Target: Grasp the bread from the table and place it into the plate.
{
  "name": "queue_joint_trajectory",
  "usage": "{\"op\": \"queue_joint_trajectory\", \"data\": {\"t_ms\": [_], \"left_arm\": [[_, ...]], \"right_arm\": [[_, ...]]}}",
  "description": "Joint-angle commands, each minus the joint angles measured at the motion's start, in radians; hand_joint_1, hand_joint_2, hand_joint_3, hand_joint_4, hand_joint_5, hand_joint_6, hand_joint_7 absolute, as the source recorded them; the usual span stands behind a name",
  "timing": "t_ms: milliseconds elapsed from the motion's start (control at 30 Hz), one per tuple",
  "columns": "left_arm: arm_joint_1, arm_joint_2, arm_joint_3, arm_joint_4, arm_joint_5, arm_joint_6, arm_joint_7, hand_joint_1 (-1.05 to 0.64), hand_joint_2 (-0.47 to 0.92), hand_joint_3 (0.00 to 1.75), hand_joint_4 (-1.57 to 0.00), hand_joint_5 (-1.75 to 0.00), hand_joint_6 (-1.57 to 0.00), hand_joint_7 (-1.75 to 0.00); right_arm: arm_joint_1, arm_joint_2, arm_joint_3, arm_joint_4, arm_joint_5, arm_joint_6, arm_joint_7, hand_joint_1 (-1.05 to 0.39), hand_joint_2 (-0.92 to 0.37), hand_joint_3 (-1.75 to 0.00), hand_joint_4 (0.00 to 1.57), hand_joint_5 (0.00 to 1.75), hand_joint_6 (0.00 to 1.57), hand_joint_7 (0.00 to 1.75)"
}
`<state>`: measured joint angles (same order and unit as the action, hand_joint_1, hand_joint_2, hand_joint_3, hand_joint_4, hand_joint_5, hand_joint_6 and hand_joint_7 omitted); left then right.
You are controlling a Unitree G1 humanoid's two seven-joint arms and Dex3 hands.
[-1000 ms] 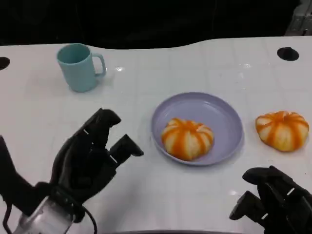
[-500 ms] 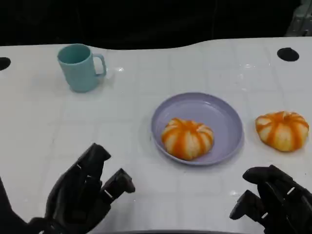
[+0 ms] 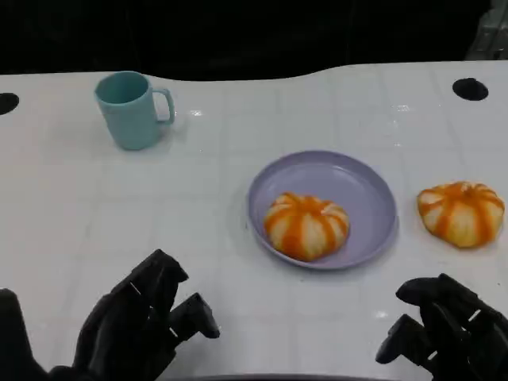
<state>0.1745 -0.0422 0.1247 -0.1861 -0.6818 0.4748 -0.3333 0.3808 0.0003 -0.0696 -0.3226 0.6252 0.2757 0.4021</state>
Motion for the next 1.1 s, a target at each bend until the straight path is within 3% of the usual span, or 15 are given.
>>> {"op": "queue_joint_trajectory", "data": {"t_ms": [33,1100], "left_arm": [[-0.003,0.007,0.005,-0.003,0.003,0.003,0.016,-0.54,0.92,0.41,-0.8,-1.75,-0.6,-1.75],[-0.001,-0.008,0.006,0.004,0.018,-0.03,0.031,-0.57,0.92,0.37,-0.87,-1.75,-0.68,-1.75]], "right_arm": [[0.005,-0.012,-0.012,-0.002,-0.008,-0.011,-0.005,-0.58,-0.92,-0.21,0.6,1.54,0.7,1.04],[-0.03,-0.01,-0.03,0.033,-0.005,-0.008,0.0,-0.56,-0.92,-0.19,0.62,1.55,0.69,1.08]]}}
